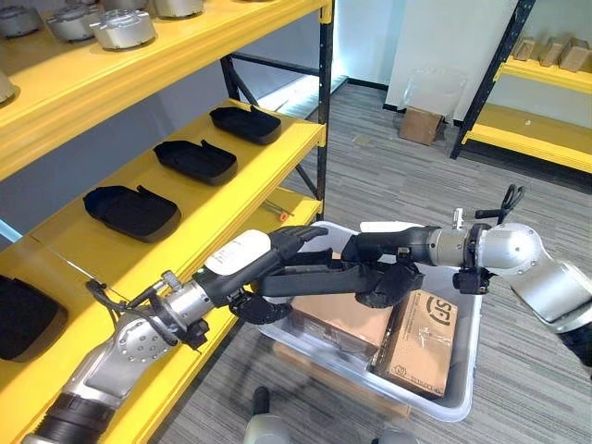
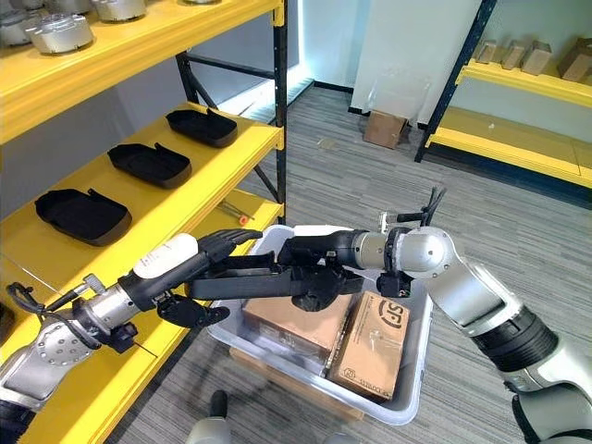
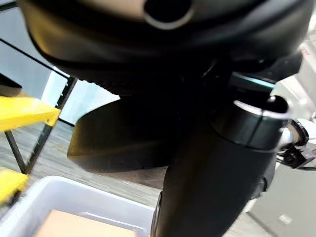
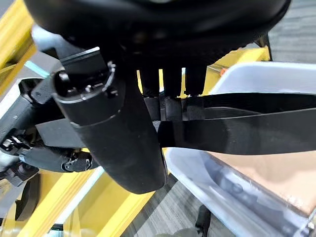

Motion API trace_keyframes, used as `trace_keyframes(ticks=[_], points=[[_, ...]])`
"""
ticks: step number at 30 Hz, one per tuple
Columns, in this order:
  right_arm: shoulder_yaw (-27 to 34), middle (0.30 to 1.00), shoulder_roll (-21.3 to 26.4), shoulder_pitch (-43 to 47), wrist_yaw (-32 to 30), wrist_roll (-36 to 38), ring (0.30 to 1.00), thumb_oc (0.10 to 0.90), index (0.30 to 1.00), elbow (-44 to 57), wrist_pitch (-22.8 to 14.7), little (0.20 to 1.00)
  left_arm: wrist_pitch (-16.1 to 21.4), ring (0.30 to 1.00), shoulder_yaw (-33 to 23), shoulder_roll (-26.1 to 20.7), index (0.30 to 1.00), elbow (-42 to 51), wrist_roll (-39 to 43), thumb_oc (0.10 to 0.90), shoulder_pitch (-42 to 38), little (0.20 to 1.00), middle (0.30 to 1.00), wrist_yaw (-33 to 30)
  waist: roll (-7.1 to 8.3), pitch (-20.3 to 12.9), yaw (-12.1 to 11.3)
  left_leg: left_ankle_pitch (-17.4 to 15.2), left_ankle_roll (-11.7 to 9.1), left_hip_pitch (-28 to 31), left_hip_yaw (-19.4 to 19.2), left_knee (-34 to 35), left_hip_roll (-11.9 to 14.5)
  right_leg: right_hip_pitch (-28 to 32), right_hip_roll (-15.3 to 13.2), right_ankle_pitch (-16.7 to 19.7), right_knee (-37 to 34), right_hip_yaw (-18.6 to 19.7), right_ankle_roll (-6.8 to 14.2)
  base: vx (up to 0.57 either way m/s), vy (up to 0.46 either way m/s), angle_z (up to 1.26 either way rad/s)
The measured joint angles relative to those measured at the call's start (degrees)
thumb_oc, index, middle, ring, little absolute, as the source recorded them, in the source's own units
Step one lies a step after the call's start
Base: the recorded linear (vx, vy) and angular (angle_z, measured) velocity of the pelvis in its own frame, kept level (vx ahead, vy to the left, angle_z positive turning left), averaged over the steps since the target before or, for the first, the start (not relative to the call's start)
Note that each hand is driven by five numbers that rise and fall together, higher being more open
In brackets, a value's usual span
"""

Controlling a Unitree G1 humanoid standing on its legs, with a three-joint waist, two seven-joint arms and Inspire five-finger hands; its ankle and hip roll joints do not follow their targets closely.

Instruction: Move parts from the plastic box to the shelf.

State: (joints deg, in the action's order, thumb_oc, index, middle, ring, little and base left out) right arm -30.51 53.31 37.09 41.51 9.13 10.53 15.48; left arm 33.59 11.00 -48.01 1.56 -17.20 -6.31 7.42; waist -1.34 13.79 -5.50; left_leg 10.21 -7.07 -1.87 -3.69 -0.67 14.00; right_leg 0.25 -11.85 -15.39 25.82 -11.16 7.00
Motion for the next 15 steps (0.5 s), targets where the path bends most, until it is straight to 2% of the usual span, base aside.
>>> trace_keyframes(ticks=[5,9,15], points=[[-4.2,0.300,-3.8,0.1,-2.2,-0.2,0.300,0.400,0.300,-4.8,1.1,0.300,-0.3,1.000,2.6,-0.1,1.000,-1.6,-2.9,0.900,-0.6,1.000,1.000,-3.6,-0.37,-0.7,-0.7,0.0,0.0,0.1,0.5,0.0,0.0,0.3,0.0,0.0,0.0,-0.4,0.0,0.02,-0.003,0.03],[-5.1,0.300,-7.0,0.1,-2.8,-1.8,0.300,0.400,0.300,-9.1,1.2,0.300,-0.7,1.000,4.8,-0.1,1.000,-2.2,-4.3,0.900,-2.3,1.000,1.000,-4.9,-0.41,-0.7,-1.5,0.0,0.0,0.0,0.9,0.0,-0.1,0.5,0.1,-0.1,0.2,-0.6,0.0,0.01,-0.004,0.06],[-5.1,0.300,-7.8,0.1,-3.3,-2.2,0.300,0.400,0.300,-9.2,1.0,0.300,-1.1,1.000,4.9,0.0,1.000,-2.3,-4.2,0.900,-2.2,1.000,1.000,-6.4,-0.41,-0.7,-1.8,0.0,0.0,0.0,1.0,0.0,-0.1,0.5,0.1,-0.1,0.2,-0.6,0.0,0.00,0.000,0.00]])
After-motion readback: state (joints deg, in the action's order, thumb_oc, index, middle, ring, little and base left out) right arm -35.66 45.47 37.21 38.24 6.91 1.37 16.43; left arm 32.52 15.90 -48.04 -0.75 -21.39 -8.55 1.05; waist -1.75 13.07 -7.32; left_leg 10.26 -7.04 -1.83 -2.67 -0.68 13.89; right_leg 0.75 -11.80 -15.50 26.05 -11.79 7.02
